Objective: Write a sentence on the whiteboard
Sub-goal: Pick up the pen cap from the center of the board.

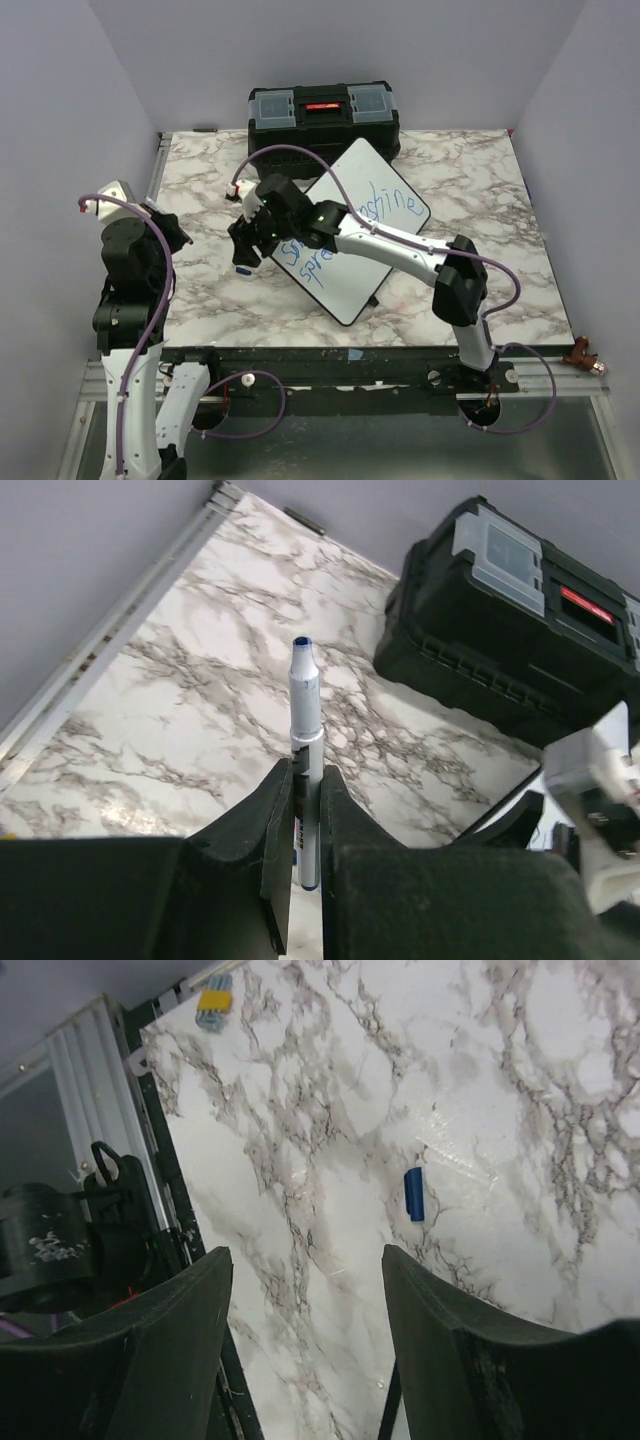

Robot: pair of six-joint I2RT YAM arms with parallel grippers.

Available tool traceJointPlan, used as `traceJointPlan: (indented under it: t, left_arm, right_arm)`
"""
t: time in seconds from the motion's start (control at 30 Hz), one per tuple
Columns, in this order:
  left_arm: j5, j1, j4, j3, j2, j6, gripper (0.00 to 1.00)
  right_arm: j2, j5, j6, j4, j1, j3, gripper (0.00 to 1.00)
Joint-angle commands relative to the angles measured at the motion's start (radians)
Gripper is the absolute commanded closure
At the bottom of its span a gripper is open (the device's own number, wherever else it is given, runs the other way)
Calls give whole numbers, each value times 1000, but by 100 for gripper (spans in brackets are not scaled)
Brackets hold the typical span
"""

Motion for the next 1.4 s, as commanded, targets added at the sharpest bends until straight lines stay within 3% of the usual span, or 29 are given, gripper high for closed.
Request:
traceJointPlan:
  t: [0.0,0.33,0.67,1.23,1.37]
  left_arm:
    - [-178,9,-42,-26,-61,13,100]
    - [-215,6,-44,-58,-80,9,100]
    - [-198,-2,-33,-69,-82,13,100]
    - [-189,-8,-28,-75,-80,17,100]
    - [-189,-11,-28,-76,-79,19,100]
  right_arm:
    - [106,50,-21,-37,37,50,37]
    - [333,115,-69,-92,83,209,43]
    - [397,275,-97,-48,83,221,48]
    - [534,339,-122,-44,84,341,53]
    - [556,360,-124,-59,86,352,59]
